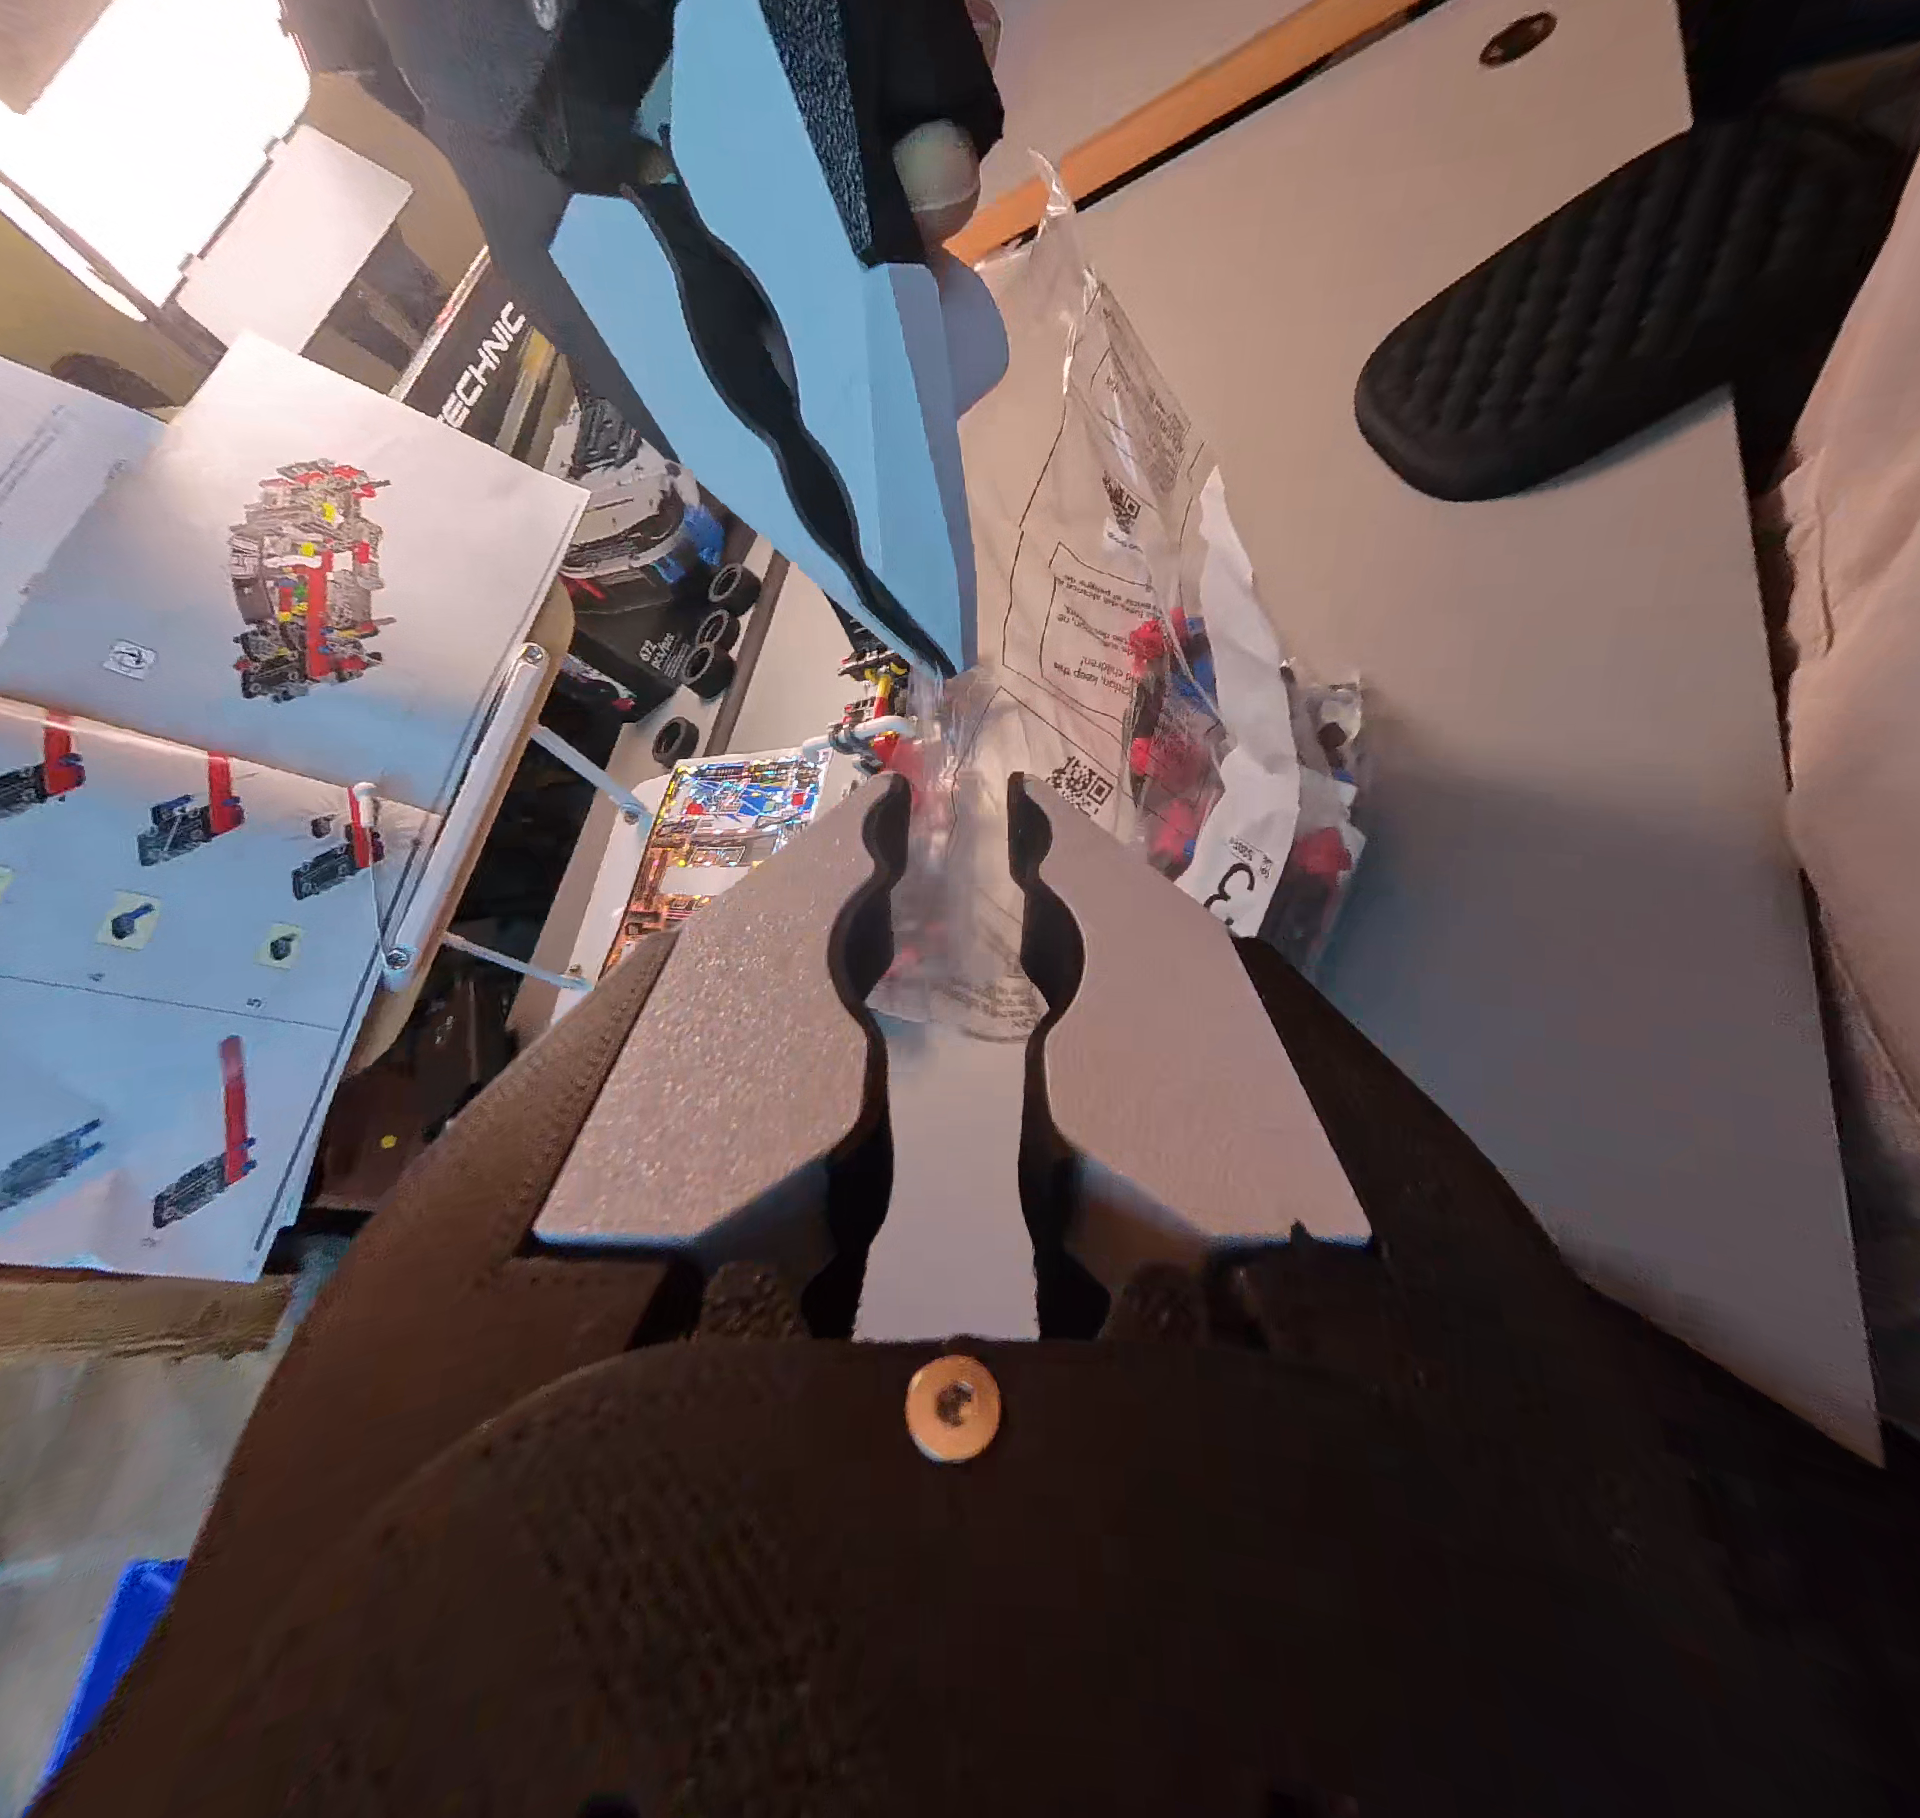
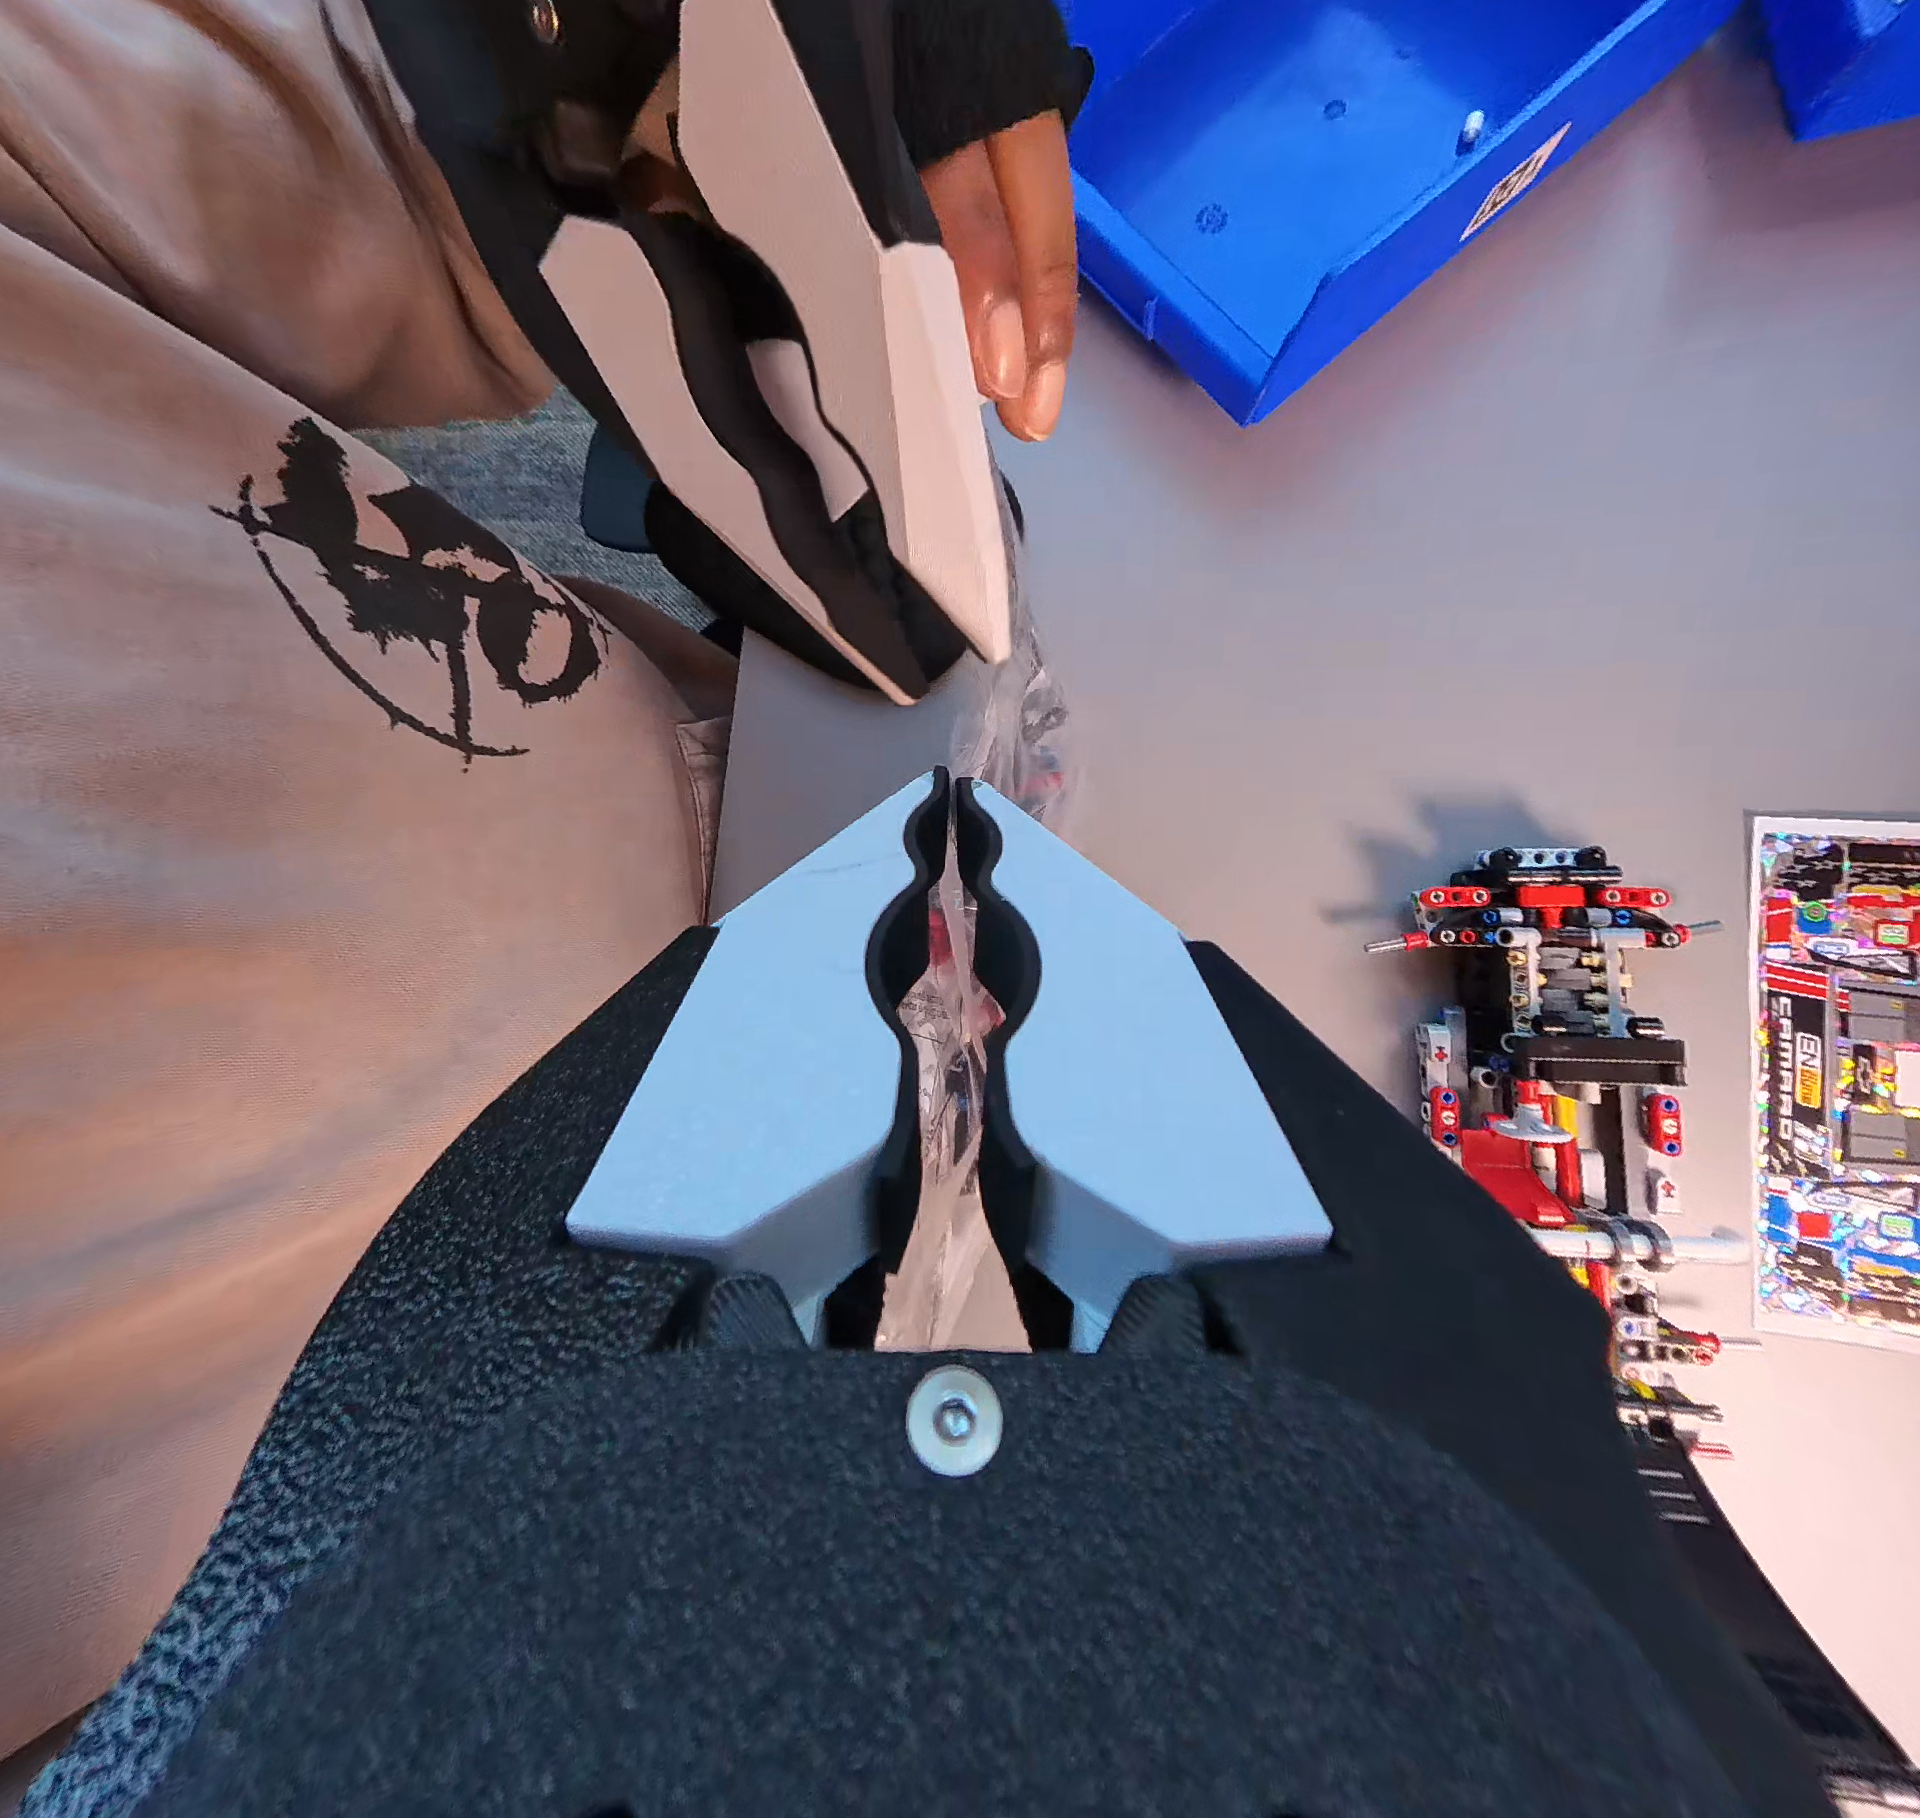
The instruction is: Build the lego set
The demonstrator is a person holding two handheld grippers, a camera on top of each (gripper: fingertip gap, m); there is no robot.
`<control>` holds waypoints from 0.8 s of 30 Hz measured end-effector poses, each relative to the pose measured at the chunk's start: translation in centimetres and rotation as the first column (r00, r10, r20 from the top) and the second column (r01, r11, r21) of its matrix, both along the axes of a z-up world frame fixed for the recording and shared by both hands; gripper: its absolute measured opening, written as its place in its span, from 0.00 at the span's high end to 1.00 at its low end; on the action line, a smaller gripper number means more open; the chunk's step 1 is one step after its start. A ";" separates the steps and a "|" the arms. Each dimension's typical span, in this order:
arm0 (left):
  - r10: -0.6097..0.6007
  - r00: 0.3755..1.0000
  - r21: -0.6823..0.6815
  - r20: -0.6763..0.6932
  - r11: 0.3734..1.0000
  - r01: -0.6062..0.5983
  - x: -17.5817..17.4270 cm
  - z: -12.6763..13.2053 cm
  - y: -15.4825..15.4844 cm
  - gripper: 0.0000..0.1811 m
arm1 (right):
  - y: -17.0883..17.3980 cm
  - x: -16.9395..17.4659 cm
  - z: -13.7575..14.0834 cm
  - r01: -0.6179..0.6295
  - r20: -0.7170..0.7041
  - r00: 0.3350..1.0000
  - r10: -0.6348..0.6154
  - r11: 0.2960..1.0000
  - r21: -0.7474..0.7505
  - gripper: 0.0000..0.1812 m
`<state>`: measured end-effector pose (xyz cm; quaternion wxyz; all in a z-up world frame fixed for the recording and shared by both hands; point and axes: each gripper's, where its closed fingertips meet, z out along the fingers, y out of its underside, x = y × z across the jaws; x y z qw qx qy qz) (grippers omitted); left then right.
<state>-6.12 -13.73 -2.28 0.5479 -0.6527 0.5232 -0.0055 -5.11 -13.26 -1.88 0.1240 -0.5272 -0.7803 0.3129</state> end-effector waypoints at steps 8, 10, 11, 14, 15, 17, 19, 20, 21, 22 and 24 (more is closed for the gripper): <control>0.001 0.987 -0.070 -0.162 0.997 -0.012 0.2 -1.0 -0.2 1.00 | -0.4 0.2 0.1 -0.007 -0.014 1.000 0.008 0.999 0.043 1.00; -0.011 0.982 -0.076 -0.190 0.997 -0.004 0.1 -1.0 -0.4 1.00 | -0.3 -0.1 0.5 -0.005 -0.034 0.999 0.006 0.999 0.032 0.98; -0.016 0.981 -0.083 -0.193 0.997 0.000 0.2 -1.0 -0.5 1.00 | -0.2 -0.4 0.9 -0.003 -0.046 0.999 0.004 1.000 0.013 0.95; -0.035 0.982 -0.099 -0.184 0.995 0.017 0.3 -0.9 -0.6 1.00 | 0.2 -1.3 1.8 0.007 -0.037 0.999 -0.007 1.000 -0.009 0.95; -0.038 0.983 -0.100 -0.181 0.995 0.020 0.3 -0.9 -0.6 1.00 | 0.3 -1.6 1.7 0.001 -0.024 1.000 -0.001 1.000 0.009 0.95; -0.035 0.982 -0.094 -0.185 0.995 0.018 0.3 -1.0 -0.5 1.00 | -0.4 -1.7 1.0 -0.042 0.040 0.998 0.040 0.998 0.039 0.92; -0.056 0.983 -0.102 -0.174 0.994 0.039 0.6 -0.9 -0.8 1.00 | -0.2 -2.0 -0.2 -0.059 0.101 0.994 0.045 0.989 0.134 0.91; -0.068 0.983 -0.104 -0.172 0.993 0.050 0.7 -0.9 -1.0 1.00 | 0.0 -1.9 -0.8 -0.069 0.147 0.988 0.044 0.984 0.167 0.90; -0.072 0.982 -0.101 -0.173 0.993 0.055 0.7 -0.9 -1.2 1.00 | 0.3 -1.7 -1.4 -0.078 0.190 0.981 0.040 0.977 0.199 0.90; -0.078 0.983 -0.102 -0.169 0.993 0.061 0.8 -0.9 -1.4 1.00 | 0.7 -1.5 -1.9 -0.088 0.233 0.972 0.033 0.969 0.230 0.88; -0.085 0.985 -0.113 -0.150 0.991 0.068 1.0 -1.1 -1.8 1.00 | 0.7 -0.5 -2.6 -0.140 0.338 0.940 0.049 0.958 0.249 0.85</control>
